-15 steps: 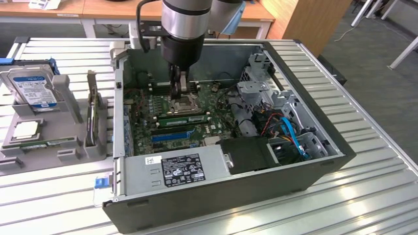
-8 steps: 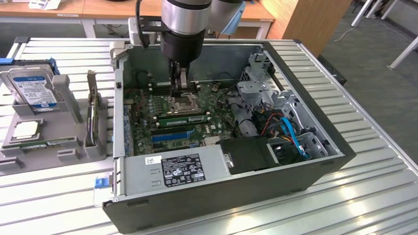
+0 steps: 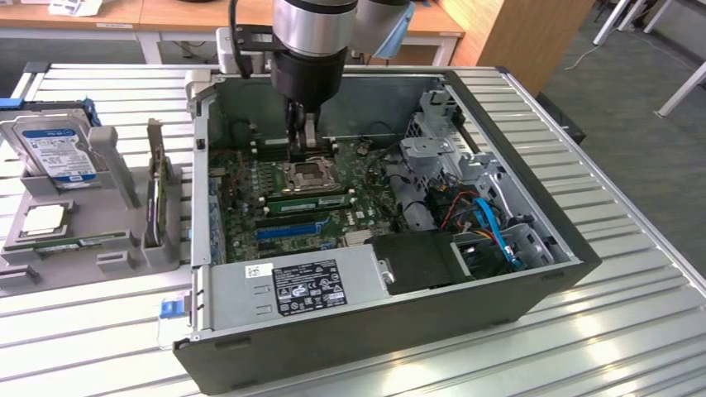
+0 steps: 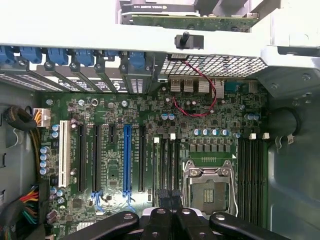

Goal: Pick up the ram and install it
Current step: 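Press down the ram until it locks into place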

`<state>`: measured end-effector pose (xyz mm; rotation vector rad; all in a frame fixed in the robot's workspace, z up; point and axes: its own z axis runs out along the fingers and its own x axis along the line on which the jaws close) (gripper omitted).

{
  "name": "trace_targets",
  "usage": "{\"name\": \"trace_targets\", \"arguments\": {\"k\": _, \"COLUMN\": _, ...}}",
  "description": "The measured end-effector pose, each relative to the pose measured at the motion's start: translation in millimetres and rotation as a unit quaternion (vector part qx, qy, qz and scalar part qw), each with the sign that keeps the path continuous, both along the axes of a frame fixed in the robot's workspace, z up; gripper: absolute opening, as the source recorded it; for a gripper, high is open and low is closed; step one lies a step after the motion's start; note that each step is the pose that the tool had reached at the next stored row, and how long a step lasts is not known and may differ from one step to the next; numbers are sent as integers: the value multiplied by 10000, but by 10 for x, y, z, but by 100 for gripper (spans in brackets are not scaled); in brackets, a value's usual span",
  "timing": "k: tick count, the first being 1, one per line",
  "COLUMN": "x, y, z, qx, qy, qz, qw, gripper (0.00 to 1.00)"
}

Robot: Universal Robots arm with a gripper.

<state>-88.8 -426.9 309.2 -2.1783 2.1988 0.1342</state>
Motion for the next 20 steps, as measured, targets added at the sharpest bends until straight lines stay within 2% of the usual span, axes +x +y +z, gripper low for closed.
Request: {"name": "trace_targets", "arguments": {"k": 20, "x": 315, "y": 0, "z": 0, "qx": 0, "qy": 17, "qz": 0, "qw": 10000, "gripper": 10}}
